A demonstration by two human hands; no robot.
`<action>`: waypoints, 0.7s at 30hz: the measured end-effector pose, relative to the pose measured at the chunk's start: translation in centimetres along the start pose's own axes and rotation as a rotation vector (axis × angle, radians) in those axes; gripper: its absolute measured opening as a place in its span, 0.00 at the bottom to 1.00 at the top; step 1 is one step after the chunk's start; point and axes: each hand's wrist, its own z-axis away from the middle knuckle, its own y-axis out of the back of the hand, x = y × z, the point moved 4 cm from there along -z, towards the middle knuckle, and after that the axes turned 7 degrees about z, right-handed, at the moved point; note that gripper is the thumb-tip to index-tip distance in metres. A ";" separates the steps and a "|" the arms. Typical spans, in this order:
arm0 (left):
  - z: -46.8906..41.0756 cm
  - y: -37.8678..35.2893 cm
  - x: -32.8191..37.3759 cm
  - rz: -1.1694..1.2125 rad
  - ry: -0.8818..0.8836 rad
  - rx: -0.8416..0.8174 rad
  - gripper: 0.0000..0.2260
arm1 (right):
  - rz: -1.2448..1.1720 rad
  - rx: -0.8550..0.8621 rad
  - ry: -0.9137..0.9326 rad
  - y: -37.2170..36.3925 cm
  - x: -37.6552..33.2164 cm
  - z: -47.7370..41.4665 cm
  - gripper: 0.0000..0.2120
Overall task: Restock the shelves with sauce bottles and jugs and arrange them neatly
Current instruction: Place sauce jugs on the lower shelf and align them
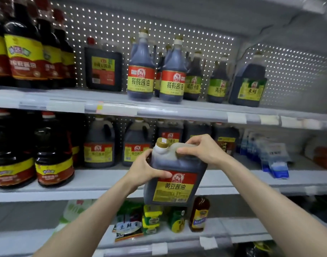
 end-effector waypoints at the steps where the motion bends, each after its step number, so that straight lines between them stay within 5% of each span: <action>1: -0.6 -0.6 -0.1 -0.004 0.006 0.000 0.31 | 0.002 -0.006 -0.001 0.2 0.7 -0.6 0.14; 12: -9.5 -7.2 -4.3 0.007 0.117 0.122 0.31 | 0.007 -0.122 0.060 1.6 10.7 -10.3 0.16; 17: -12.7 -7.9 -5.7 0.008 0.177 0.163 0.31 | 0.018 -0.123 0.031 0.4 14.0 -14.7 0.31; 21: -14.5 -7.3 -6.1 -0.004 0.229 0.155 0.29 | -0.028 -0.142 0.033 -0.5 14.7 -17.2 0.26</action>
